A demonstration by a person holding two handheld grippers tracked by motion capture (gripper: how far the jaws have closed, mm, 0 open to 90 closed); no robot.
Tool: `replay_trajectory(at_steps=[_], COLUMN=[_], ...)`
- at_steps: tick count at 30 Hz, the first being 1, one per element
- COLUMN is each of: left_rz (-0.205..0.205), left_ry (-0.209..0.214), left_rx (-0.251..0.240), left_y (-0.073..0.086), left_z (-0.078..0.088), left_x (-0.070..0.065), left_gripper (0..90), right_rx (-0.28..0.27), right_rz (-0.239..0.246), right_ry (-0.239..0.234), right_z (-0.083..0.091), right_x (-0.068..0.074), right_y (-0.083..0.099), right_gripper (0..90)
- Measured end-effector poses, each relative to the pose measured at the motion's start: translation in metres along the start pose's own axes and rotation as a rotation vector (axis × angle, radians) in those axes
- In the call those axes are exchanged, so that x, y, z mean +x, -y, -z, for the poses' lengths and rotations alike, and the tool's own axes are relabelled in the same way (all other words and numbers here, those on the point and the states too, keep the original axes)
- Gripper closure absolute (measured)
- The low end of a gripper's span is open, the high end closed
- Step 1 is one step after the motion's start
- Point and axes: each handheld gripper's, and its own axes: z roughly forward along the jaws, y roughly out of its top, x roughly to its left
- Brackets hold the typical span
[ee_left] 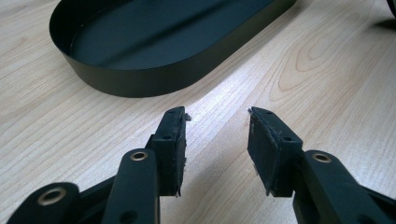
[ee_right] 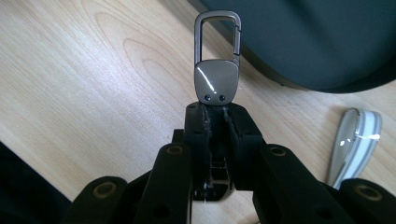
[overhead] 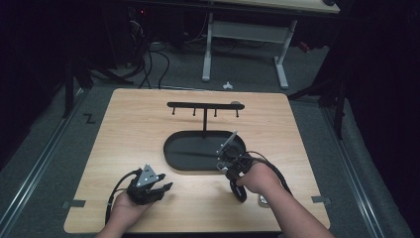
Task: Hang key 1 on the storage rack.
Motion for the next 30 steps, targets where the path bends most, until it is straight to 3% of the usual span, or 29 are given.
replay_trajectory(at_steps=[3,10,15,21,29,30], left_rz=[-0.009,-0.010,-0.013,-0.015,-0.020,-0.021], left_ry=[0.000,0.006,0.006,0.009,0.015,0.016], left_rx=[-0.002,0.007,0.007,0.010,0.017,0.020], left_y=[-0.001,0.000,0.000,0.000,0.000,0.000], left_z=[0.001,-0.001,-0.001,-0.002,-0.002,-0.002], left_x=[0.000,0.000,-0.001,-0.001,-0.001,-0.001], left_gripper=[56.9,56.9,56.9,56.8,56.7,56.7], right_rx=[-0.006,-0.050,-0.061,-0.073,-0.070,-0.076], right_rz=[-0.030,-0.017,-0.052,-0.045,-0.071,-0.051], right_ry=[-0.003,-0.009,-0.002,0.009,0.016,0.018], right_z=[0.010,0.021,0.033,0.048,0.060,0.061], right_x=[-0.001,-0.012,-0.016,-0.025,-0.027,-0.029], right_y=[-0.001,-0.003,-0.005,-0.010,-0.016,-0.017], right_gripper=[80.5,80.5,80.5,80.5,80.5,80.5])
